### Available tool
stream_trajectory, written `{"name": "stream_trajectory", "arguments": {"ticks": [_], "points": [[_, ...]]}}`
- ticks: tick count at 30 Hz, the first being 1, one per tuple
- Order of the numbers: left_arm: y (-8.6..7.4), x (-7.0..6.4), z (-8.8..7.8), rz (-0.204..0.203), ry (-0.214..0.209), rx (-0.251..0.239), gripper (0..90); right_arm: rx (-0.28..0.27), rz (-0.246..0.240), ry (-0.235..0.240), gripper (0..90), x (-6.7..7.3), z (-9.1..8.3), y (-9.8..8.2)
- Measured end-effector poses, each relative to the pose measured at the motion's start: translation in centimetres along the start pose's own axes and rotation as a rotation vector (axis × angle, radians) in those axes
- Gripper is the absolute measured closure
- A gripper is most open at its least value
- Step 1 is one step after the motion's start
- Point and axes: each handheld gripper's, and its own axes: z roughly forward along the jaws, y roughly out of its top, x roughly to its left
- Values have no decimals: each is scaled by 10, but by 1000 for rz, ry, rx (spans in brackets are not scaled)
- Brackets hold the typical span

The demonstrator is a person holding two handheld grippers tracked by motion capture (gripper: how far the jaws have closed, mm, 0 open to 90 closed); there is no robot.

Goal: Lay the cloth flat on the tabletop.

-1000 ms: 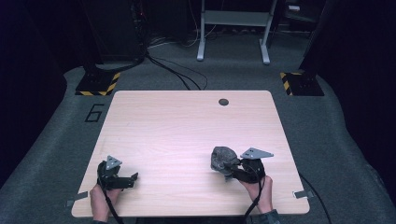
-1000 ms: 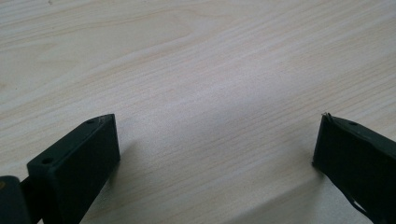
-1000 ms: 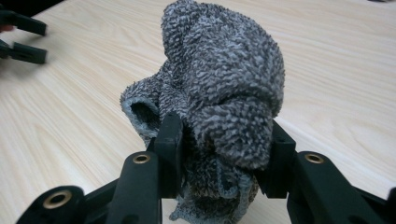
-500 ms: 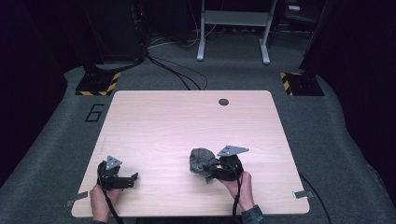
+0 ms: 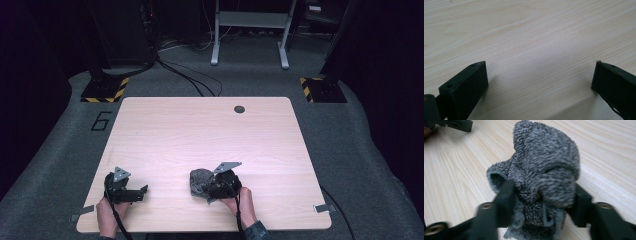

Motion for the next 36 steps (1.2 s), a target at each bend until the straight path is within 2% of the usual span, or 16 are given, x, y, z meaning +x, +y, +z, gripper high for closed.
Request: {"name": "stream_trajectory", "arguments": {"ticks": [2, 3, 6, 9, 12, 14, 18, 24, 26, 33, 36], "points": [[0, 0, -1, 5, -4, 8, 2, -5, 13, -9, 310, 0, -2, 0], [0, 0, 0, 1, -1, 2, 3, -20, 3, -15, 285, -1, -4, 0], [0, -1, 0, 3, -1, 0, 2, -43, -2, -35, 241, 0, -14, -1], [1, -2, -2, 17, -7, 9, 10, -69, 9, -46, 243, -2, -26, -5], [2, -6, -6, 3, -41, -29, 29, -91, 19, -58, 255, -4, -38, -10], [4, -12, -9, -17, -87, -62, 29, -100, 28, -69, 277, -6, -45, -13], [14, -34, -13, 7, -181, -106, 52, -103, 42, -94, 335, -9, -53, -20], [29, -68, -11, 86, -283, -119, 97, -87, 50, -111, 415, -10, -48, -28], [32, -79, -9, 120, -305, -115, 109, -86, 48, -122, 439, -9, -46, -28], [41, -112, 0, 196, -387, -106, 150, -51, 27, -133, 507, -4, -33, -30], [45, -126, 3, 227, -402, -103, 174, -44, 22, -137, 561, -4, -27, -30]]}}
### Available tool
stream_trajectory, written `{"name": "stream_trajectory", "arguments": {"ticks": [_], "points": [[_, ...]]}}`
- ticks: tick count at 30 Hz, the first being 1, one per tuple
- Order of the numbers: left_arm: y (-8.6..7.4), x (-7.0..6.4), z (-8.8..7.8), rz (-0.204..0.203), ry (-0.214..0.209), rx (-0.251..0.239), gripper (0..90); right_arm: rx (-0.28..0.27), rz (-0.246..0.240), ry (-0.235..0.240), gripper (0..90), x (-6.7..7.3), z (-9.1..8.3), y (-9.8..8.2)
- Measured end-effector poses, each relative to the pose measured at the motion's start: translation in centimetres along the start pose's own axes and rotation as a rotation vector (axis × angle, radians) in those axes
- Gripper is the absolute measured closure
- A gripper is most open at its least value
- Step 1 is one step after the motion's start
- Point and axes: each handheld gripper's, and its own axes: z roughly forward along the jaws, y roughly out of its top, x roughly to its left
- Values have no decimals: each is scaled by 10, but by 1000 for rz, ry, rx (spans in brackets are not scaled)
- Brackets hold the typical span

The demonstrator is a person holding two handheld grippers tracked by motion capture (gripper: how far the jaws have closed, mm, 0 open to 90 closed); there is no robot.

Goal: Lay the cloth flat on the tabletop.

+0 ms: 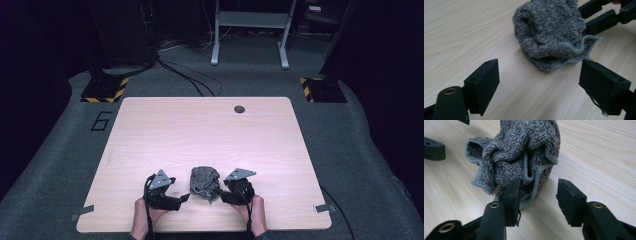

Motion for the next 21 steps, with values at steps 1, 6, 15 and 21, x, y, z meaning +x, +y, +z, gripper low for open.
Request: {"name": "stream_trajectory", "arguments": {"ticks": [1, 6, 15, 21], "points": [[1, -2, 2, 10, -4, 4, 182, 6, 3, -4, 574, 0, 1, 0], [10, -17, 14, 70, -9, 11, 244, 10, -20, -6, 667, 2, 7, 0], [12, -20, 24, 105, 16, -5, 685, 19, -25, -10, 796, 5, 11, -1], [11, -15, 20, 81, 16, -35, 817, 6, -24, -34, 828, 5, 7, -2]]}}
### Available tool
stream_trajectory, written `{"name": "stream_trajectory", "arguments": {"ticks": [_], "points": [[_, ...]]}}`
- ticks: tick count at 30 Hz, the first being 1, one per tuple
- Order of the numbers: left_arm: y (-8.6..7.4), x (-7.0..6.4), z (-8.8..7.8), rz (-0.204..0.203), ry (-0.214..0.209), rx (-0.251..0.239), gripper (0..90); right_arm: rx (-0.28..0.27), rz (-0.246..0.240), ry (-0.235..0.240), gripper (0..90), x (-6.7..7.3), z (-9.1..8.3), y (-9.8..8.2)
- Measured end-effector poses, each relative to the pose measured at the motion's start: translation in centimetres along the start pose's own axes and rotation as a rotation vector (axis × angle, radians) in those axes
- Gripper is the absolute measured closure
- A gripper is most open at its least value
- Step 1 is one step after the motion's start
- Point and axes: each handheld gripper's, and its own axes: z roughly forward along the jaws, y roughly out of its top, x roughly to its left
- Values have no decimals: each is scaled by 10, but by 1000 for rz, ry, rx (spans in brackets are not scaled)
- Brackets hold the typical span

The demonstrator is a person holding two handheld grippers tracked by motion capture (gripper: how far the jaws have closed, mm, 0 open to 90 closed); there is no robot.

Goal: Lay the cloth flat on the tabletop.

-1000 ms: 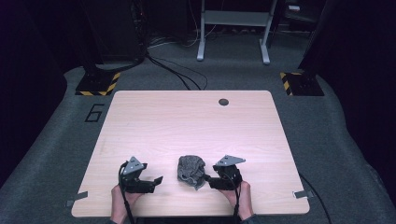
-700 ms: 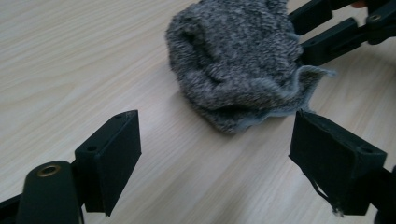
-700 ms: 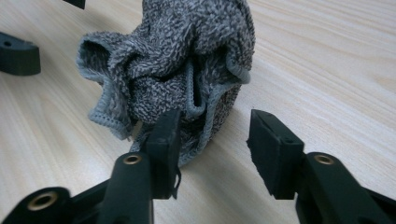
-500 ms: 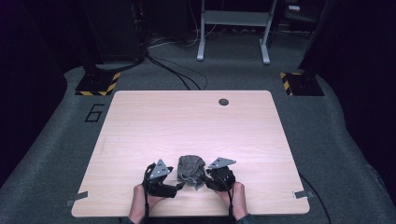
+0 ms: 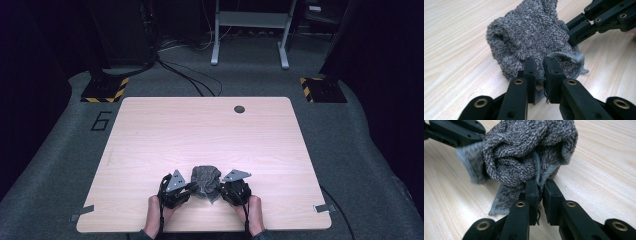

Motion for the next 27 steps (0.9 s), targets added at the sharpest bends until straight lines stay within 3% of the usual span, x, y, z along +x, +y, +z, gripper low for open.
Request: {"name": "stream_trajectory", "arguments": {"ticks": [12, 22, 25, 27], "points": [[-5, 16, -19, -55, 39, -60, 829, -32, 26, -44, 837, -16, -20, -4], [-11, 33, -31, -139, 51, -101, 830, -54, 76, -88, 839, -35, -39, -8], [-13, 39, -30, -167, 40, -93, 825, -61, 98, -93, 837, -41, -42, -10], [-15, 44, -25, -195, 35, -64, 772, -29, 108, -83, 802, -43, -38, -11]]}}
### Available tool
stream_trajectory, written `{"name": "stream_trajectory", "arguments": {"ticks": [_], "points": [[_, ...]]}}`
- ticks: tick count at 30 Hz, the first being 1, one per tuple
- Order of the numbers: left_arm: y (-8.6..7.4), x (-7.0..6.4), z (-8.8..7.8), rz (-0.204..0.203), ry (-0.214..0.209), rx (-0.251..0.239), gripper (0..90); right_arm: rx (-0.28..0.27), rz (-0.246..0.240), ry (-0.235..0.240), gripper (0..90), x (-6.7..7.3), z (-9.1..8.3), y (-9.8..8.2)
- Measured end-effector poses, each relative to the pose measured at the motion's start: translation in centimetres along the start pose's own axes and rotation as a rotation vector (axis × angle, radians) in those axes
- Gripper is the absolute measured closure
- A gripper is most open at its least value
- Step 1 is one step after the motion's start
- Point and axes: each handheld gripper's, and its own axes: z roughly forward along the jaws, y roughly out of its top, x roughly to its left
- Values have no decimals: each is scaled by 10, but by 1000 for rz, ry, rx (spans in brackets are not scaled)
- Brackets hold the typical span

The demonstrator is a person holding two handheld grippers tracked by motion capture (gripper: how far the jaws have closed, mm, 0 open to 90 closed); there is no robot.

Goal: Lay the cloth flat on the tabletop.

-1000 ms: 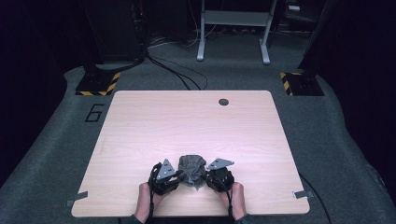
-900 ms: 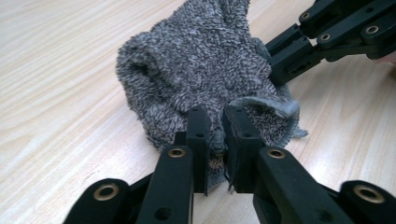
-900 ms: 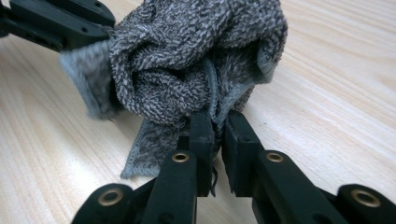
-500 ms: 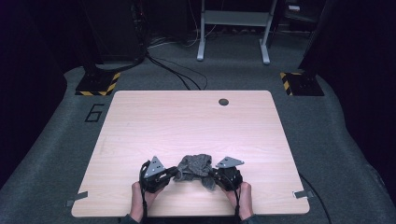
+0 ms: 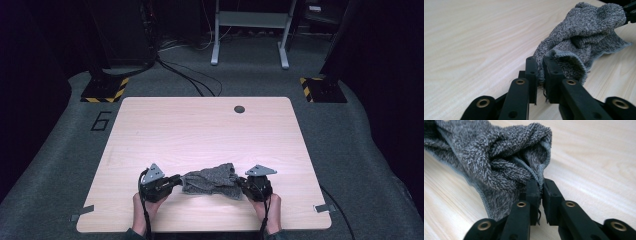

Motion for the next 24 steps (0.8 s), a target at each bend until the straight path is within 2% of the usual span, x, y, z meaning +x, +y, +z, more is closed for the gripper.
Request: {"name": "stream_trajectory", "arguments": {"ticks": [2, 3, 5, 9, 12, 14, 16, 19, 22, 23, 24], "points": [[-1, 4, 3, -28, 8, 34, 609, 21, -3, 3, 704, 0, 5, -1], [-2, 4, 2, -38, 18, 32, 557, 18, -8, 22, 662, -1, 6, -2], [-3, 5, -2, -43, 12, 30, 459, 1, -10, 23, 573, -3, 1, -1], [-2, 2, -11, -25, 29, 9, 346, -47, -10, 23, 489, -3, -14, 2], [0, -2, -17, -35, 25, -3, 288, -54, -30, 31, 430, 1, -20, 6], [1, -6, -20, -19, 28, -16, 263, -53, -48, 43, 414, 7, -19, 8], [3, -12, -21, -10, 28, -8, 237, -44, -73, 50, 386, 13, -16, 10], [4, -23, -17, 39, 24, 21, 229, 6, -100, 51, 389, 20, -3, 12], [-1, -31, -8, 94, 50, 68, 264, 38, -126, 28, 484, 24, 11, 12], [-3, -33, -4, 101, 60, 80, 325, 46, -118, 23, 550, 26, 15, 11], [-5, -34, -1, 110, 72, 97, 410, 51, -131, 19, 609, 26, 18, 11]]}}
